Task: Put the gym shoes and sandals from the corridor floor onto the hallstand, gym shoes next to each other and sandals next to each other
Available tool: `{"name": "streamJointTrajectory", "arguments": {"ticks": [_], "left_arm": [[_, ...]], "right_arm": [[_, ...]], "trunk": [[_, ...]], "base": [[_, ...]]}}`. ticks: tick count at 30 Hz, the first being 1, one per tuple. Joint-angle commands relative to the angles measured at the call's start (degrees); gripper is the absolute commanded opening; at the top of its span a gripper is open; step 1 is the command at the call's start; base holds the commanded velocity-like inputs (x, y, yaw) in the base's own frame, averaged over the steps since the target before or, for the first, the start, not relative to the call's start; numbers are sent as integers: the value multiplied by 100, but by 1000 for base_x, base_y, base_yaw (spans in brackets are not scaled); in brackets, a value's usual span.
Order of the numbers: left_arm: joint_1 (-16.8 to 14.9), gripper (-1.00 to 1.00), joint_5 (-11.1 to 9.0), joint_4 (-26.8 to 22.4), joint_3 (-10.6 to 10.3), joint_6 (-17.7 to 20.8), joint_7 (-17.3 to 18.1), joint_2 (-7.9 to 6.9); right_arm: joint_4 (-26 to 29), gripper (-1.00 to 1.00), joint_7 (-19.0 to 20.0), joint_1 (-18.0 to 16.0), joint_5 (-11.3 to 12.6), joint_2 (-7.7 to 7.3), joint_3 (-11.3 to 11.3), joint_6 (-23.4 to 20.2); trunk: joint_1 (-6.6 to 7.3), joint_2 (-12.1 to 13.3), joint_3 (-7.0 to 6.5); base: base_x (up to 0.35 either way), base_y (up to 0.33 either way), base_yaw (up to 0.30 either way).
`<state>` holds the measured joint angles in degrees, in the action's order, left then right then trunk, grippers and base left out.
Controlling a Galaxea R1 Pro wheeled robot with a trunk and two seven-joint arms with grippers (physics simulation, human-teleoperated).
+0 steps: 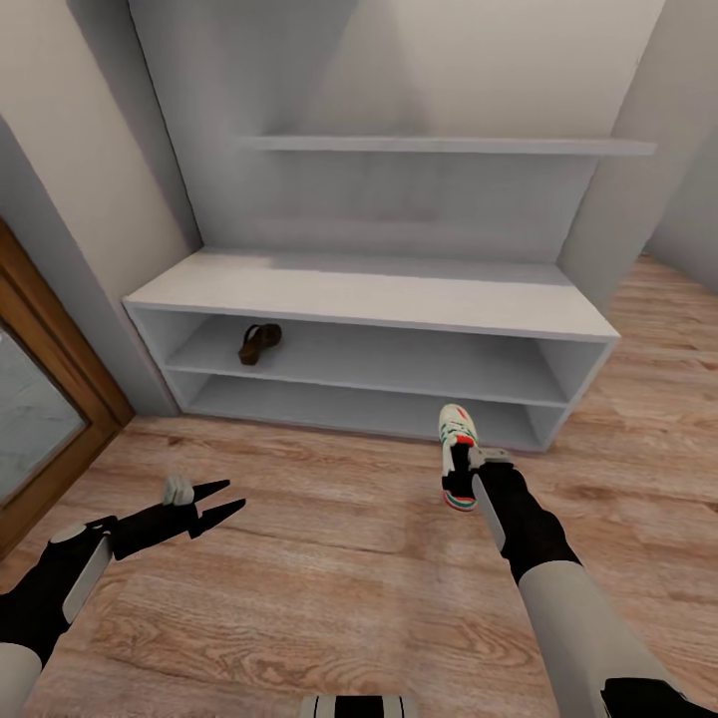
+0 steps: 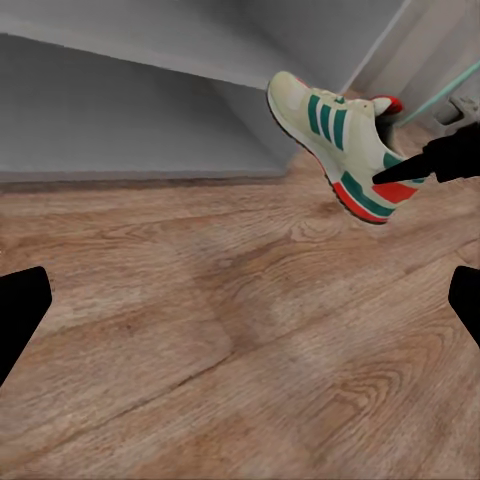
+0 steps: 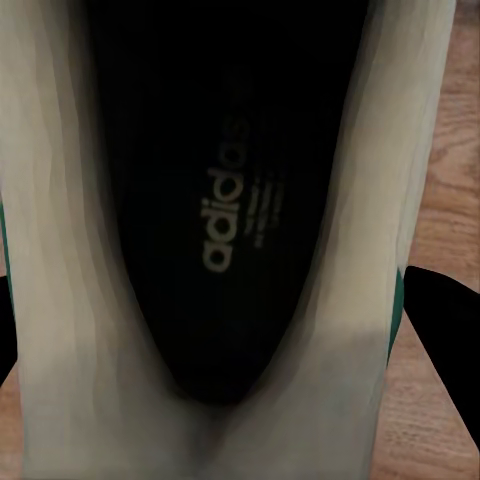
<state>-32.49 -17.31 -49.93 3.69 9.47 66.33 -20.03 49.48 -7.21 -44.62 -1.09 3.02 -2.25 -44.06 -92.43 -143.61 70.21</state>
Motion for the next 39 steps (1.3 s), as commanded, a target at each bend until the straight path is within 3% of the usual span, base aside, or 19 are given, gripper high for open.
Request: {"name": "streamJointTrajectory", "arguments": {"ticks": [1,21,39], "left_arm": [[-3,100,-26,1,0,61,20,-1],[-3,100,-26,1,0,64,20,7],[-3,100,-26,1,-1,64,20,8]], "right_arm": [[8,-100,-9,-2,-14,5,-16,-25],[0,-100,-17,-2,-23,-2,-62,-24],[0,-100,-17,-2,-23,3,-29,-24]], "trunk": [[1,-2,6],[1,-2,9],[1,-2,9]], "base": [[16,-23,49],[37,-34,5],[227,-278,0]]}}
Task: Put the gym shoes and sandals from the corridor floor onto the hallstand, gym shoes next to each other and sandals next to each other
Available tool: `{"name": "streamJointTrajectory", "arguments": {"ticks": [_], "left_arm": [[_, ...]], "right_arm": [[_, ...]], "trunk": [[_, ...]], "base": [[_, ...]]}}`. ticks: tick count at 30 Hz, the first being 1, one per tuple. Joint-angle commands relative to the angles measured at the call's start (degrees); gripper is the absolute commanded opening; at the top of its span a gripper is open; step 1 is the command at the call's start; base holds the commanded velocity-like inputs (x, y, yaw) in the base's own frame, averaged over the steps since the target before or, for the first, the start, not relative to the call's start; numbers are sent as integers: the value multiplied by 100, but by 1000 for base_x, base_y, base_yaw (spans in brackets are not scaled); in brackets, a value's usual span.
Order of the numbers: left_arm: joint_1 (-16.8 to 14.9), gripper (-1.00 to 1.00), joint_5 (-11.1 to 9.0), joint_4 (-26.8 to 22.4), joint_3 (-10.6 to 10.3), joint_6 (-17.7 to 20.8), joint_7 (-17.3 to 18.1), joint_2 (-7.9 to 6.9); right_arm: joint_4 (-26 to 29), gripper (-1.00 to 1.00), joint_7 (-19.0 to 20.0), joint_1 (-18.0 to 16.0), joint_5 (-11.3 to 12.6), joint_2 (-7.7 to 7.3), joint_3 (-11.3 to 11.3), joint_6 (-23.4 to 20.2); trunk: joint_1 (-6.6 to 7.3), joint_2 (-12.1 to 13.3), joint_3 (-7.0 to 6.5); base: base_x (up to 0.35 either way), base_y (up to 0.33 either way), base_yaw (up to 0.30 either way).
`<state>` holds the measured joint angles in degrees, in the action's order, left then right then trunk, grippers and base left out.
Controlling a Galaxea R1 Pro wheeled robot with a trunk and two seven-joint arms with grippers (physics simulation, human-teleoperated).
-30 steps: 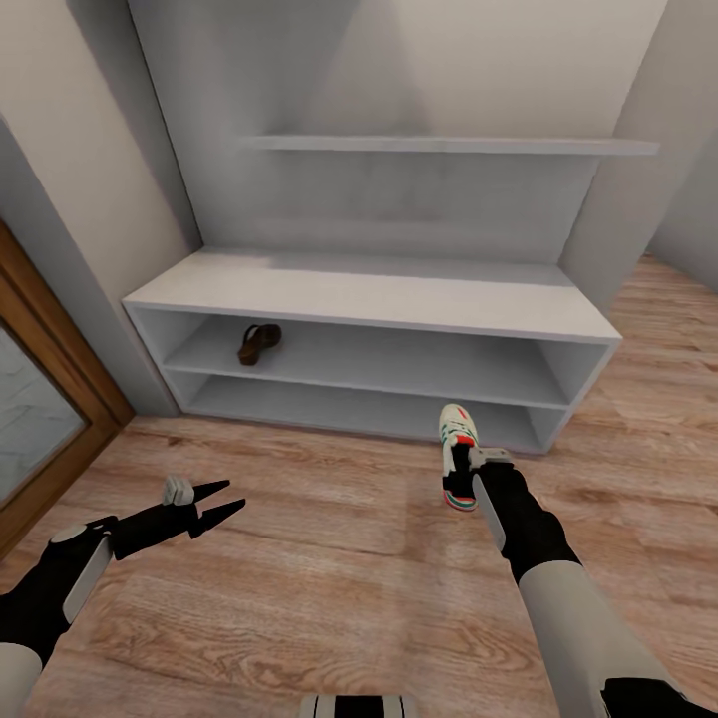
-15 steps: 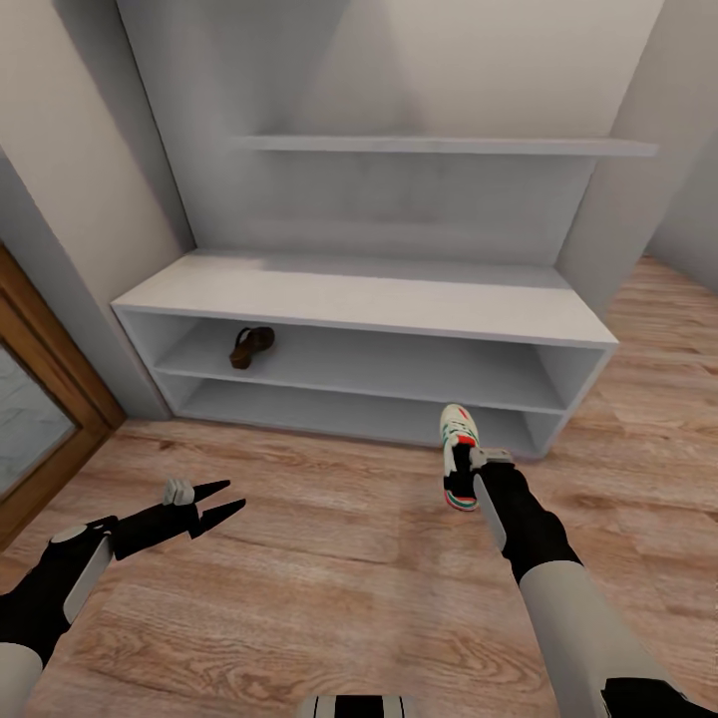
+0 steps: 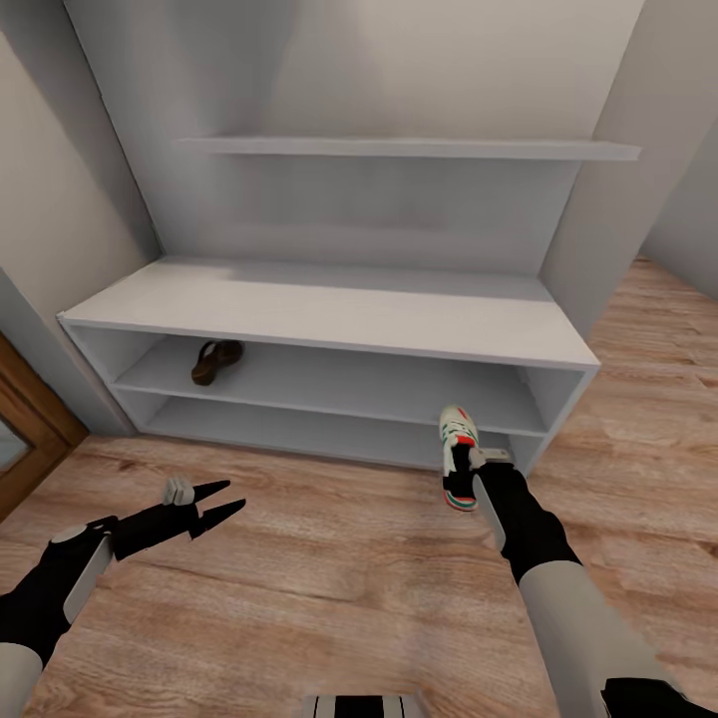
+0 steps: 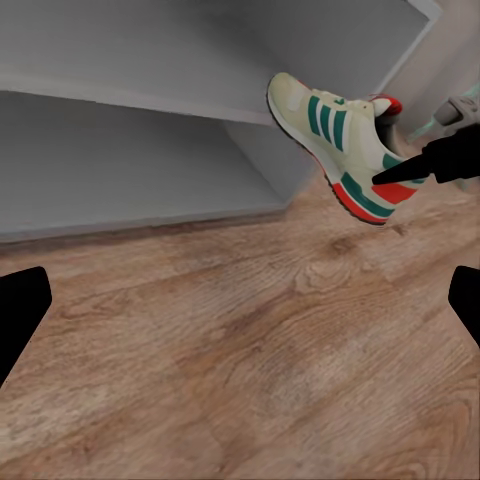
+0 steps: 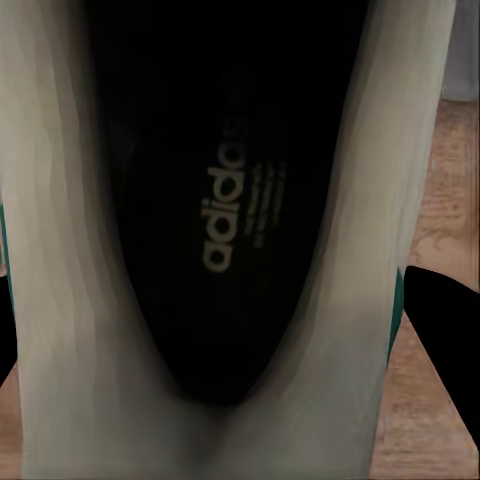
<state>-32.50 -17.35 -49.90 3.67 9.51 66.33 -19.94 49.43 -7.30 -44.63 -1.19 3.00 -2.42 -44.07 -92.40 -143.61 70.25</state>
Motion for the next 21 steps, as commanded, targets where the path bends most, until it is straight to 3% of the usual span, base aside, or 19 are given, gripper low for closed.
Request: {"name": "streamJointTrajectory", "arguments": {"ticks": [1,7,12,17,18,21], "left_arm": [[-2,100,-23,-3,2,60,21,-2],[-2,100,-23,-3,1,60,21,-2],[-2,100,-31,-10,-40,60,29,-2],[-2,100,-32,-26,-399,60,36,2],[-2,100,-32,-32,-645,60,37,12],[-2,100,-34,-35,-968,55,38,19]], "right_arm": [[5,-100,-8,-1,-13,4,-12,-23],[5,-100,-8,-2,-13,6,-14,-23],[5,-100,-6,-2,-13,6,-13,-23],[5,-100,-8,-2,-13,5,-13,-23],[5,-100,-8,-2,-13,6,-13,-23],[5,-100,-8,-2,-13,7,-13,-23]], "trunk": [[-2,-2,5],[-2,-2,5],[-2,-2,5],[-2,-2,5],[-2,-2,5],[-2,-2,5]], "base": [[294,-247,0],[329,-177,0],[136,-14,0],[17,-1,0],[25,0,0],[70,0,0]]}}
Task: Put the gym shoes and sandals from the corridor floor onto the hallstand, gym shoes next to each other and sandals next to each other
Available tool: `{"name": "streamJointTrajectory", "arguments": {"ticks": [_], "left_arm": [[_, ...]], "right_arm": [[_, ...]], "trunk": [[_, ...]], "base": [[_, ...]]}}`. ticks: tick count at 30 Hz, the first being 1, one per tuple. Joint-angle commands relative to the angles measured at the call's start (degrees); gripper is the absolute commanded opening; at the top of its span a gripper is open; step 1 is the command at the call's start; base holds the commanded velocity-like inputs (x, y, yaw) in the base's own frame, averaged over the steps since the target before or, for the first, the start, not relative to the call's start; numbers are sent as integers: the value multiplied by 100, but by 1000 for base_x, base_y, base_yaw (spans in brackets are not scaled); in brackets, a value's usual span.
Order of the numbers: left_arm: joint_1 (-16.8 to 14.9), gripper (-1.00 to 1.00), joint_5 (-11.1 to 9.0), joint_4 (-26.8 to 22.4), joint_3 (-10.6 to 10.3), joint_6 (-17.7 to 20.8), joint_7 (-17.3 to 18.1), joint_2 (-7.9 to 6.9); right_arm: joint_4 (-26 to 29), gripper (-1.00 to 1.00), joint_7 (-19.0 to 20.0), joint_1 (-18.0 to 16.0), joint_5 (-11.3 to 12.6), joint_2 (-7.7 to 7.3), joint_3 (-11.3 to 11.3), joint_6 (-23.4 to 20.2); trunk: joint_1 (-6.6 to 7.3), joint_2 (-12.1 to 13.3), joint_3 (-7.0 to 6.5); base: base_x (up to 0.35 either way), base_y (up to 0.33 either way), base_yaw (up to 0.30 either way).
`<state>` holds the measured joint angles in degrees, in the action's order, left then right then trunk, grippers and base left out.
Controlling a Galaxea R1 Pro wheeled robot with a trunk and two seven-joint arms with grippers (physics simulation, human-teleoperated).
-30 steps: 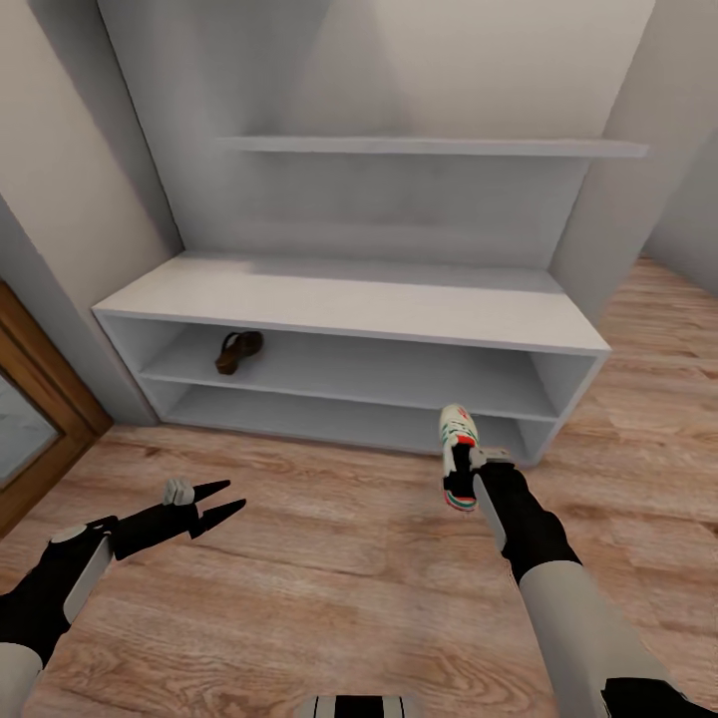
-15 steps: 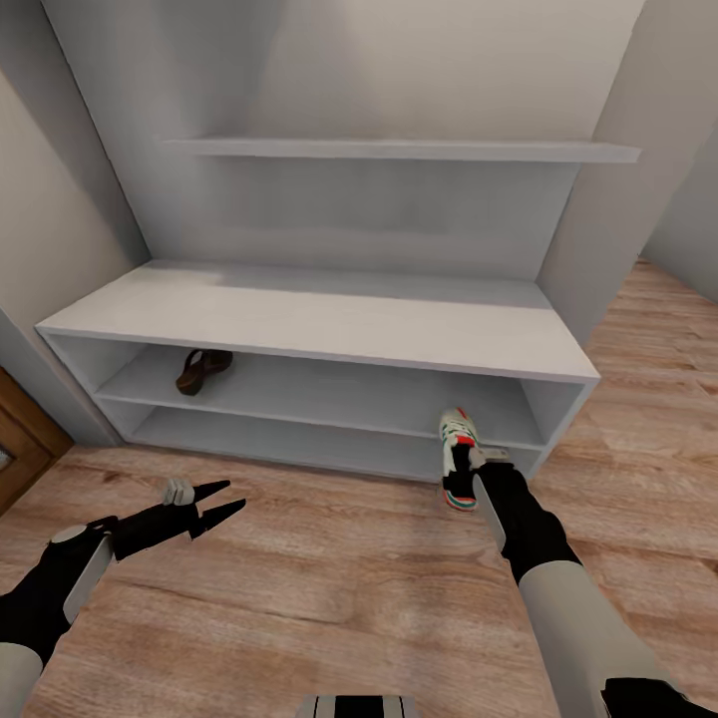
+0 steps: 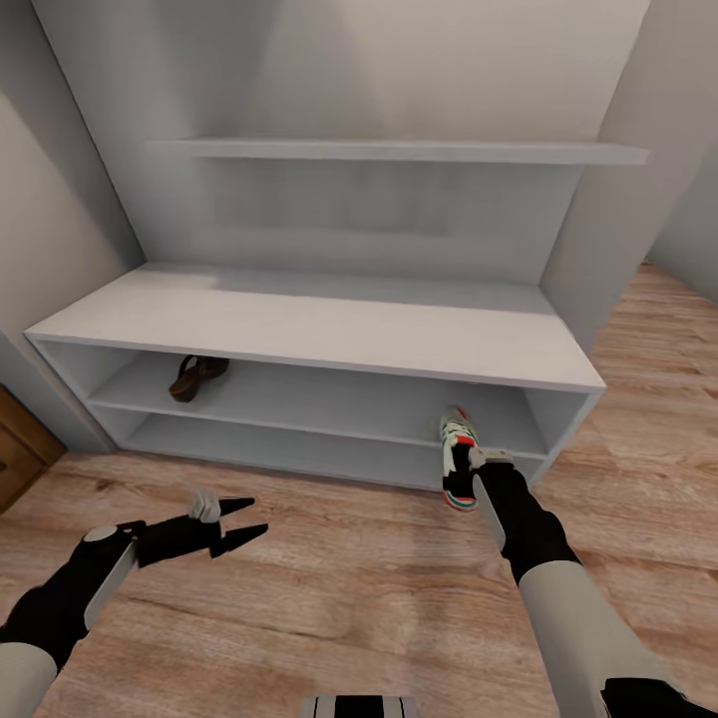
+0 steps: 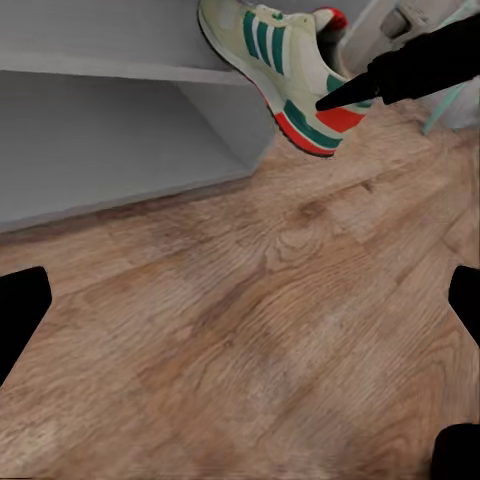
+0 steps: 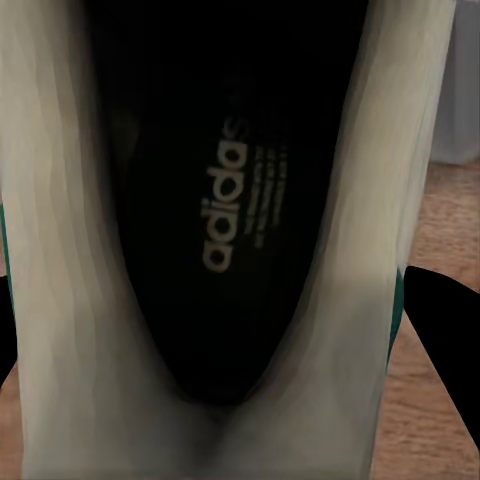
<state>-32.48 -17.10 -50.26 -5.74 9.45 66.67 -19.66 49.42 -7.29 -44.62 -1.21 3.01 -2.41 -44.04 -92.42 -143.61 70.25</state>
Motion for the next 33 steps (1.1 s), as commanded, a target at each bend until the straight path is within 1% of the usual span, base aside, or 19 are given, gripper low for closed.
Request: {"name": "streamJointTrajectory", "arguments": {"ticks": [1,2,3,8,16,27,33], "left_arm": [[-4,100,-61,1,-128,59,4,-6],[-4,100,-62,0,-164,58,4,-6],[-4,100,-64,0,-247,57,4,-4],[-4,100,-65,-1,-301,57,4,-3],[-4,100,-63,-1,-311,56,4,-3],[-4,100,-59,-1,-315,56,4,-3],[-4,100,-57,-1,-322,56,4,-3]], "right_arm": [[6,-100,-9,-3,-11,6,-14,-26],[6,-100,-9,-3,-11,6,-14,-26],[6,-100,-9,-2,-11,6,-14,-26],[6,-100,-8,-2,-11,6,-14,-26],[6,-100,-9,-2,-11,2,-14,-26],[6,-100,-8,-3,-11,6,-14,-26],[6,-100,-9,-2,-11,5,-21,-26]], "trunk": [[0,-2,5],[0,-2,5],[0,-2,5],[0,-2,5],[0,-2,5],[0,-2,5],[0,-2,5]], "base": [[129,5,0],[158,15,0],[262,54,0],[301,62,0],[325,11,0],[61,-2,0],[154,-100,0]]}}
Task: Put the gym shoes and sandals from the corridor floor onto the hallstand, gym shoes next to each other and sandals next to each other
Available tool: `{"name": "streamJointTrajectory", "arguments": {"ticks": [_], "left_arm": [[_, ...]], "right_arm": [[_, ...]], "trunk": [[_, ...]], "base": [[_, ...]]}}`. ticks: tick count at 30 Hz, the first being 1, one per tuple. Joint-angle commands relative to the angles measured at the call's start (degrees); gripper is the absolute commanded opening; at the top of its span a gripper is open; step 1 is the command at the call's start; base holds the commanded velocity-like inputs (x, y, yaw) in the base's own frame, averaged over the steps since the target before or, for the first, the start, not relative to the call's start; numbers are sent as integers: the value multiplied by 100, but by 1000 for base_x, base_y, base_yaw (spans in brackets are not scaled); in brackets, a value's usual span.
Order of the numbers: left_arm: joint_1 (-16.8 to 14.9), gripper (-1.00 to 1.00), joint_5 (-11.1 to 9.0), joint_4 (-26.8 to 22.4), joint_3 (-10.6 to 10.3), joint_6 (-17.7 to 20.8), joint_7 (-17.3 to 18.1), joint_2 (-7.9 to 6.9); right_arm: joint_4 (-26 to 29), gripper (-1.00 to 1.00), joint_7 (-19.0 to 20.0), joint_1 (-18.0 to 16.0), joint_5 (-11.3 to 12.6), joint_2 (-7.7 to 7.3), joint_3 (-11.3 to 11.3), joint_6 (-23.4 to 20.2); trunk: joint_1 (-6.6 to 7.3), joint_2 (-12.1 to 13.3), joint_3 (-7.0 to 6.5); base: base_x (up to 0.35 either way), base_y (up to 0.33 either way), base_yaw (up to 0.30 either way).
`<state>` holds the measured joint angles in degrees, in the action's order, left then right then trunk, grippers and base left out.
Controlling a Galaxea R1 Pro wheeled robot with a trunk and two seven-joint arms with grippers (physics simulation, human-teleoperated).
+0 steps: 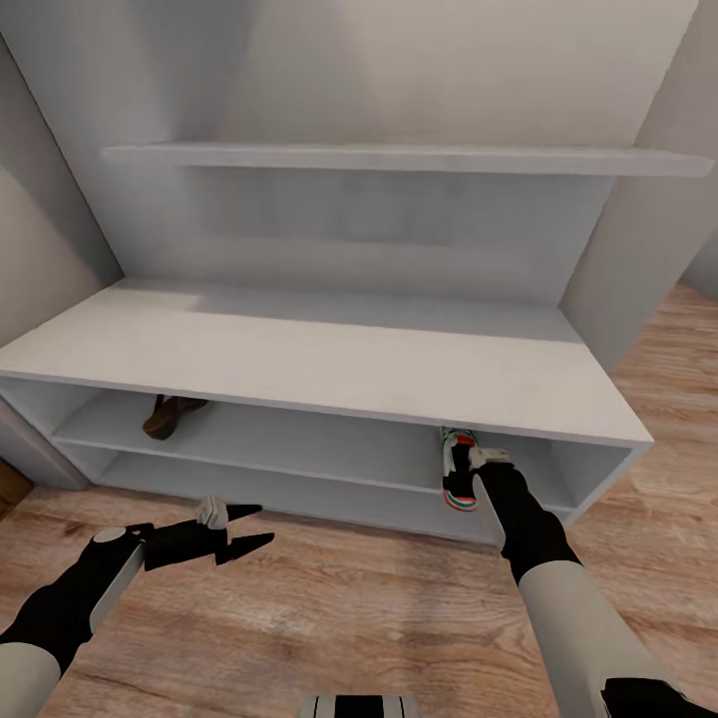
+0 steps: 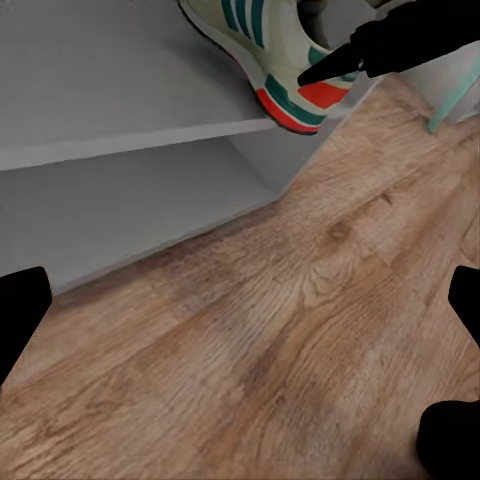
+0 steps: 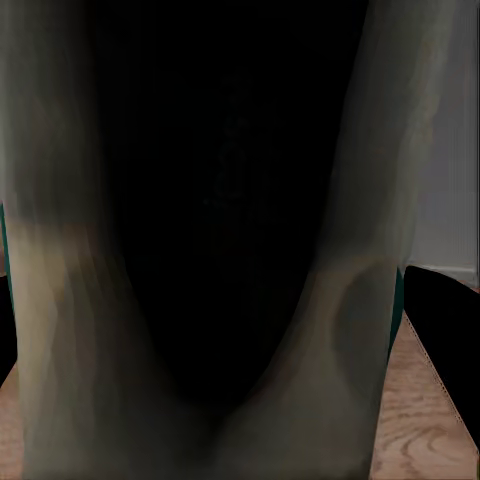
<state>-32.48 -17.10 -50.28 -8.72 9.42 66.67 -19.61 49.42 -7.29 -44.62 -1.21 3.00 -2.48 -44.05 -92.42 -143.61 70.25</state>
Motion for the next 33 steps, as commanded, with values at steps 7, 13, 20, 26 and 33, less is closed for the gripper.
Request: {"name": "streamJointTrajectory", "arguments": {"ticks": [7,13,20,26,33], "left_arm": [[-4,100,-57,0,-25,60,3,-8],[-4,100,-57,0,-25,60,3,-8],[-4,100,-57,0,-21,60,3,-8],[-4,100,-57,0,-24,60,3,-8],[-4,100,-57,0,-20,56,2,-8]], "right_arm": [[6,-100,-8,-2,-11,5,-23,-25],[6,-100,-9,-1,-11,3,-21,-25],[6,-100,-9,-2,-11,7,-16,-25],[6,-100,-9,-3,-11,5,-21,-25],[6,-100,-9,-2,-11,3,-26,-25]], "trunk": [[0,-2,5],[0,-2,5],[0,-2,5],[0,-2,5],[0,-2,5]], "base": [[51,-32,0],[17,-3,0],[218,0,0],[97,0,0],[14,0,0]]}}
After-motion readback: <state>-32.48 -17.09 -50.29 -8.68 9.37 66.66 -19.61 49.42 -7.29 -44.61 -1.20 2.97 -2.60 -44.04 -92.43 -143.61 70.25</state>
